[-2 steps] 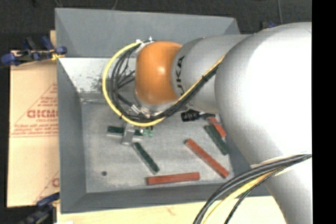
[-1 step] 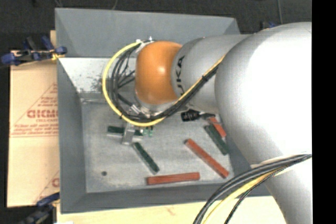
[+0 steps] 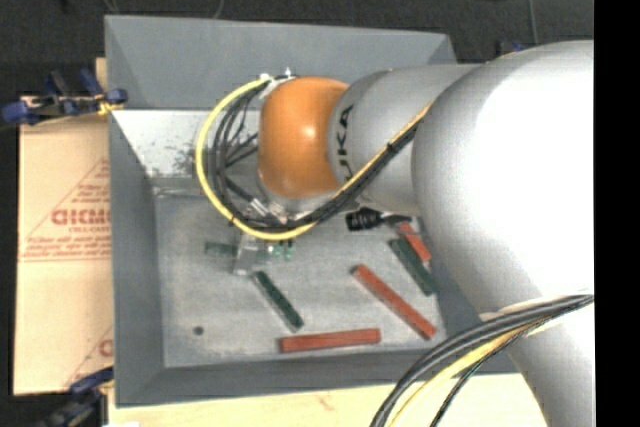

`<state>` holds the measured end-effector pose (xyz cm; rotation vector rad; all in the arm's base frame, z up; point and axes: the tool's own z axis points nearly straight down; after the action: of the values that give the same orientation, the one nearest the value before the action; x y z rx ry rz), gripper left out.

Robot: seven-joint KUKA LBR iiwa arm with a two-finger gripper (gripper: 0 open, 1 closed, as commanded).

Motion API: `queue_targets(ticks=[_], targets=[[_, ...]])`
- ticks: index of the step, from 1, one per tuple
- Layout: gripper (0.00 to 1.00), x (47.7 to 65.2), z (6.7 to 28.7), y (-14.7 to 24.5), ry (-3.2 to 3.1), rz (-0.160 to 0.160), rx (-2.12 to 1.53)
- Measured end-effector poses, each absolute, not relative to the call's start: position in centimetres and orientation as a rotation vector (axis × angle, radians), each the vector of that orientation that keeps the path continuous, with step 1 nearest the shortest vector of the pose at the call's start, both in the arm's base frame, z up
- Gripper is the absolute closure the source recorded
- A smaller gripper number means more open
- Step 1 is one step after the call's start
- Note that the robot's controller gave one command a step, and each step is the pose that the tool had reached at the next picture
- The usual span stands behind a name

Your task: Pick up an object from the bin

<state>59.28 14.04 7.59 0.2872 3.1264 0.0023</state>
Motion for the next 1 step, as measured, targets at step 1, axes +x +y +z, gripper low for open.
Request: queue_targets(ticks=[1], targets=[[1.00,59.27,8.61,14.02,3.128,0.002,0.288]])
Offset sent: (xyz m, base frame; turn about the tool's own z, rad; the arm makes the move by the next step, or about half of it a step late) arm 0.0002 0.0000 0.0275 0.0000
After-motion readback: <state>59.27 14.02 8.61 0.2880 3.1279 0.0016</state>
